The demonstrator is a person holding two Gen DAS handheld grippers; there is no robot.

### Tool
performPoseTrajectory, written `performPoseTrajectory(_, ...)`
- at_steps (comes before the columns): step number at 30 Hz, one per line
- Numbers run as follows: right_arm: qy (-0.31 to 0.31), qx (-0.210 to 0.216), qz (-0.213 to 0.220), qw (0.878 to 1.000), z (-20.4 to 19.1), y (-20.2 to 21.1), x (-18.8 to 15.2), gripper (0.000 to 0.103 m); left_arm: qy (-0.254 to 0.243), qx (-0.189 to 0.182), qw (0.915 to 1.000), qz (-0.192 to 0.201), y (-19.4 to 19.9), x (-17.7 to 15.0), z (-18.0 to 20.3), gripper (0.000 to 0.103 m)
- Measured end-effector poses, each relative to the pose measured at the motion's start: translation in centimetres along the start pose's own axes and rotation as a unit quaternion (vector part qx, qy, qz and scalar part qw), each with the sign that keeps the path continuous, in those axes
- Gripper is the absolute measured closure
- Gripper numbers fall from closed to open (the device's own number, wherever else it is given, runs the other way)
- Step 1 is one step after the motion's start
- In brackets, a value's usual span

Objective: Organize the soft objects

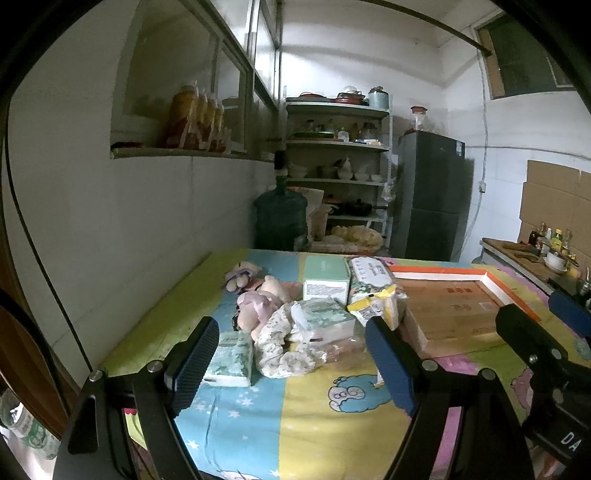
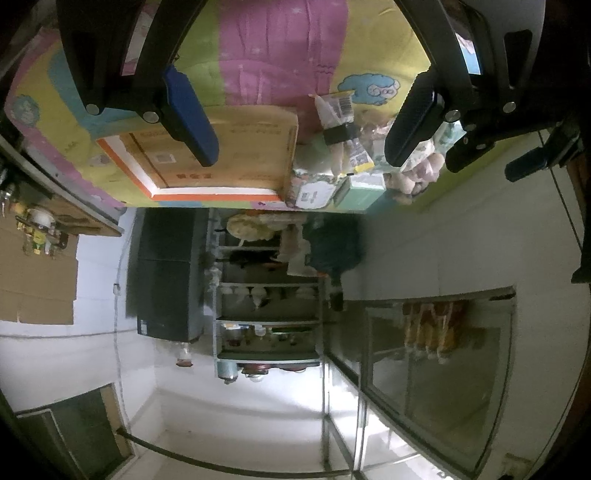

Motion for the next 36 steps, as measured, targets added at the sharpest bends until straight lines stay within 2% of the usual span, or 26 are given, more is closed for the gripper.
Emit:
performPoseTrajectory(11, 0.014, 0.048, -0.038, 0.998, -1.8, -3.6, -3.0, 0.011, 0.026, 0.007, 0.9995, -0.016, -2.2, -2.7, -3.4, 0.021)
performPoseTrajectory(16, 0.029, 0.072, -0.058, 0.995, -3.0, -6.5, -4.9, 0.011, 0.041, 0.0, 0.9989, -0.025, -3.1, -4.1, -5.2, 0.021)
performPoseTrajectory(20, 0.035, 0.072, -0.068, 0.994, -2.8, -9.0, -5.5, 0.012, 0.051, 0.0, 0.9982, -0.031, -3.8, -5.1, -6.6, 0.021)
performPoseTrajectory(22, 0.035, 0.075, -0.074, 0.994, -2.7, -10.3, -5.8, 0.015, 0.056, 0.002, 0.9979, -0.033, -4.2, -5.4, -7.4, 0.021)
performPoseTrajectory(24, 0.03, 0.084, -0.083, 0.993, -2.7, -11.4, -6.0, 0.028, 0.06, 0.005, 0.9976, -0.035, -4.7, -5.7, -8.1, 0.021)
performPoseTrajectory(26, 0.023, 0.092, -0.094, 0.991, -2.6, -12.1, -6.3, 0.033, 0.064, 0.008, 0.9972, -0.04, -5.3, -5.8, -8.6, 0.021)
performPoseTrajectory(34, 0.024, 0.104, -0.116, 0.988, -2.6, -14.1, -7.3, 0.037, 0.06, 0.005, 0.9953, -0.076, -8.6, -6.7, -9.0, 0.021)
performPoseTrajectory(36, 0.022, 0.104, -0.119, 0.987, -2.4, -14.3, -7.4, 0.043, 0.056, 0.008, 0.9946, -0.087, -9.3, -7.2, -8.9, 0.021)
Point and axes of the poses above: each gripper's, at about its wrist camera, not at the fingertips, and y roughly against the way its jaws point, z to its right, x to its top, the point moved 6 cm from there along -y, roughly the way its jaws point, and after that the axes turned 10 degrees about z, right-handed, at the moved point
